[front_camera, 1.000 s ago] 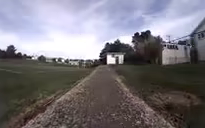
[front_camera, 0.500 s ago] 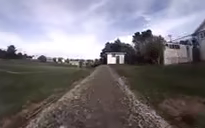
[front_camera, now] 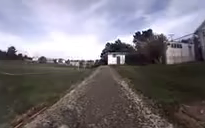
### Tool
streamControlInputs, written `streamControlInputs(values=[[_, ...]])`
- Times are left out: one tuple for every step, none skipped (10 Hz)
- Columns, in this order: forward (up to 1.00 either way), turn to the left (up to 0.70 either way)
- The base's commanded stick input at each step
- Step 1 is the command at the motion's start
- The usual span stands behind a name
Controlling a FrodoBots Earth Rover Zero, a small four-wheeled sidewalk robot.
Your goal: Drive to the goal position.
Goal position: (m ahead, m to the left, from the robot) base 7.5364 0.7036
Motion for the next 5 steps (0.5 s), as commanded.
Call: streamControlInputs(values=[[0.85, 0.0], [0.85, 0.0], [0.85, 0.0], [0.85, 0.0], [0.85, 0.0]])
